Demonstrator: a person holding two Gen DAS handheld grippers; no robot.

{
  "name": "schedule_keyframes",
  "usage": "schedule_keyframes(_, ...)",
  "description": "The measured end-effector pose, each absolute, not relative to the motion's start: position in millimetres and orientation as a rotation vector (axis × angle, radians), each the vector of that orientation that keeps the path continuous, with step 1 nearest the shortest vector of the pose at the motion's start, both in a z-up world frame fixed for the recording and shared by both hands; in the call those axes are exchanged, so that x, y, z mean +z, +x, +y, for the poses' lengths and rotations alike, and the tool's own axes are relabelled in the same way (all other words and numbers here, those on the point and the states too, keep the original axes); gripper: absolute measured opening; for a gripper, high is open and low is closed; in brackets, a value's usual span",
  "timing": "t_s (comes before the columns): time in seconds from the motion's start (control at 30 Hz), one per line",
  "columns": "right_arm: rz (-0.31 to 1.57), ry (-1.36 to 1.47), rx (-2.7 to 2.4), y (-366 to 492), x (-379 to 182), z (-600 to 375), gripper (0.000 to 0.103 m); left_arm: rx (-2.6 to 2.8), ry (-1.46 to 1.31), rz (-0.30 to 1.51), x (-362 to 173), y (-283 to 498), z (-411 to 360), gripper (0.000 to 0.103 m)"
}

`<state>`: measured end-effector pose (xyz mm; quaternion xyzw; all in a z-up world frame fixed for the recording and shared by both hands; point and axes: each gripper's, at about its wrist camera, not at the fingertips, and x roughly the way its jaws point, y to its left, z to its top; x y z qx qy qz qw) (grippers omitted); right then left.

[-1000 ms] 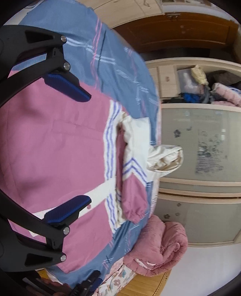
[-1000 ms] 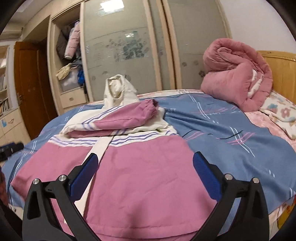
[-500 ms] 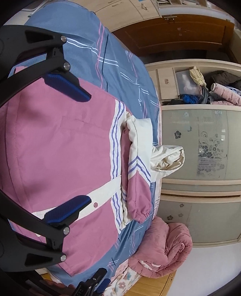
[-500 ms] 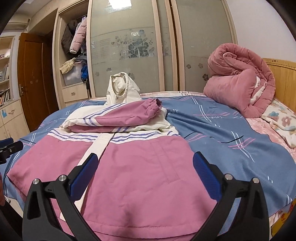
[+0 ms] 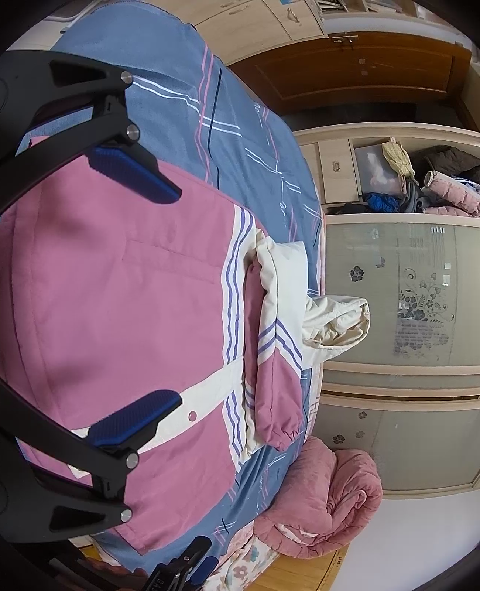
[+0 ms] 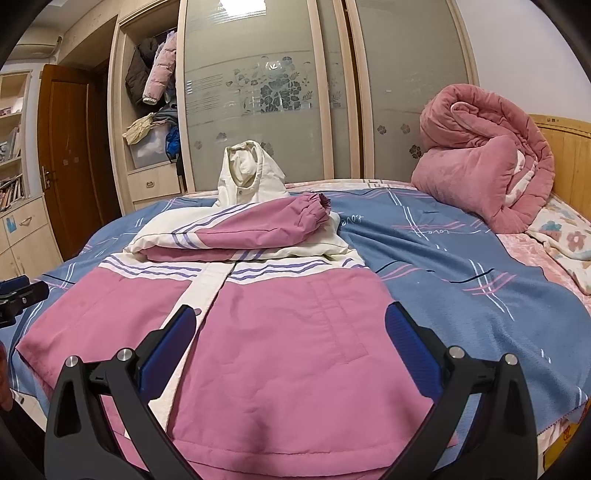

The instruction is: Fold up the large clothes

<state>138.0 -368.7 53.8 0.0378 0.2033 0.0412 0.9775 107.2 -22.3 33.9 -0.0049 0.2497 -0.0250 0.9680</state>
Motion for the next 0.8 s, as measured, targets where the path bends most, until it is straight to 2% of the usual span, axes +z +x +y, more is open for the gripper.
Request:
schedule_keyframes(0.57,0.422,0.085,0.099,141,55,-366,0.102,-0.056,-0.008,0.515,32,114,-24,0.101)
schedule_keyframes(0.8,0.403,0.090,0.072,142,55,-367,0.102,-0.090,-0.027,0.486,67,125,-35,0.101)
